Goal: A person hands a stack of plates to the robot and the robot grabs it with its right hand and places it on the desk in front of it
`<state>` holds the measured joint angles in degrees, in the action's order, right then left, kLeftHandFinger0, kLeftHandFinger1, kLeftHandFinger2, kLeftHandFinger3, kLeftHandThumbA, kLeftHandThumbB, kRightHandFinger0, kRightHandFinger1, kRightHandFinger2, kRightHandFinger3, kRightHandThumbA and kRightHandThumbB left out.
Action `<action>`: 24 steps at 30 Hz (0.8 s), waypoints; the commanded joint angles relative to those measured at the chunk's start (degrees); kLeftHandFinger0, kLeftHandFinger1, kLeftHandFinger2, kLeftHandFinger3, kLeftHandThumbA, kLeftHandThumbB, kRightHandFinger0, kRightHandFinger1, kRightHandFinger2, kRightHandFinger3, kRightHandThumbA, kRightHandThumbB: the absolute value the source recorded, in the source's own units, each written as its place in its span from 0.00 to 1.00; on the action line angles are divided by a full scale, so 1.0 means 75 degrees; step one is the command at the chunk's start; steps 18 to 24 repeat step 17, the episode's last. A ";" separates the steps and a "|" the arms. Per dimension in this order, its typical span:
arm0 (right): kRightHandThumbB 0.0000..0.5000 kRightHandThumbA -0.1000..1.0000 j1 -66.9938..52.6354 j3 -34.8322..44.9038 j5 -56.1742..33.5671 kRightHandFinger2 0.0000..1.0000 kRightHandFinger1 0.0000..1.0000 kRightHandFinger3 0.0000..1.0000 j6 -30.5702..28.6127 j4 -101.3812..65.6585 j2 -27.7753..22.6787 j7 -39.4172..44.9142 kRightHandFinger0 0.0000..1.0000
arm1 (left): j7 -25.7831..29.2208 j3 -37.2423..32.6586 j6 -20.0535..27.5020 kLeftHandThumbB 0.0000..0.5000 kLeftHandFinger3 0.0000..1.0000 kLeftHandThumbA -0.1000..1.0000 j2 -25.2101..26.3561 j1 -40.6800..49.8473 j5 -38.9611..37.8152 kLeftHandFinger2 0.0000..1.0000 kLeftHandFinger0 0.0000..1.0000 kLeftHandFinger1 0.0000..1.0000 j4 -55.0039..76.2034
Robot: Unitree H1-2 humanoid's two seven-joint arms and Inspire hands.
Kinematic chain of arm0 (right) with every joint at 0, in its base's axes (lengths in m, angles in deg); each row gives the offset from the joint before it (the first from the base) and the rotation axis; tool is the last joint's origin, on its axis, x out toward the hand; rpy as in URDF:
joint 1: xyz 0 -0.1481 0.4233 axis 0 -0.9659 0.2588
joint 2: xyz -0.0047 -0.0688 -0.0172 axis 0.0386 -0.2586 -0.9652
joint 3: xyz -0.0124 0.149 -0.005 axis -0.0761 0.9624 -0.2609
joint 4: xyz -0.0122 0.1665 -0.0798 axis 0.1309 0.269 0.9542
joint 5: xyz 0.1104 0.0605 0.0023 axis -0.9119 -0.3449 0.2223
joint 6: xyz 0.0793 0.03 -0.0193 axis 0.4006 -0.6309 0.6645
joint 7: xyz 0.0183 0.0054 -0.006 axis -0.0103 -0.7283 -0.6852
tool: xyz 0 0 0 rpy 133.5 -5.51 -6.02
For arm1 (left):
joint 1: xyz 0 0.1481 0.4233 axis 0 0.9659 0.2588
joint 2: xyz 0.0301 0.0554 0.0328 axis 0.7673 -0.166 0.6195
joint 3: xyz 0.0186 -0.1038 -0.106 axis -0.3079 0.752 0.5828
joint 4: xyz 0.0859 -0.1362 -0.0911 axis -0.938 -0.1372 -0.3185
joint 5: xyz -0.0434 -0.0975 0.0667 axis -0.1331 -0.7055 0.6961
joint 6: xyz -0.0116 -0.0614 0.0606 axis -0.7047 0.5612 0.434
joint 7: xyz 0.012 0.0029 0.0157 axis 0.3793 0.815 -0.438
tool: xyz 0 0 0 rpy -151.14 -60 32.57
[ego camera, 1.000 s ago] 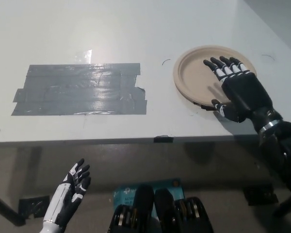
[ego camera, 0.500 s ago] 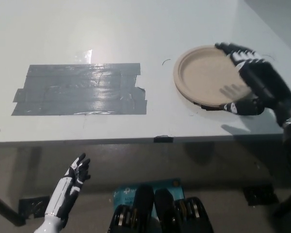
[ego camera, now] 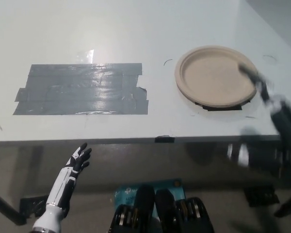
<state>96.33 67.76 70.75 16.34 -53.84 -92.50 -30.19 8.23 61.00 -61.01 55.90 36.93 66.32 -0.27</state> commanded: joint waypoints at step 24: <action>0.38 1.00 -0.1465 0.1081 -0.1985 1.00 1.00 1.00 -0.1880 0.3028 0.1826 0.0257 1.00 | -0.0316 0.0037 0.0596 0.58 1.00 1.00 0.0038 0.0605 -0.0448 1.00 1.00 1.00 0.0187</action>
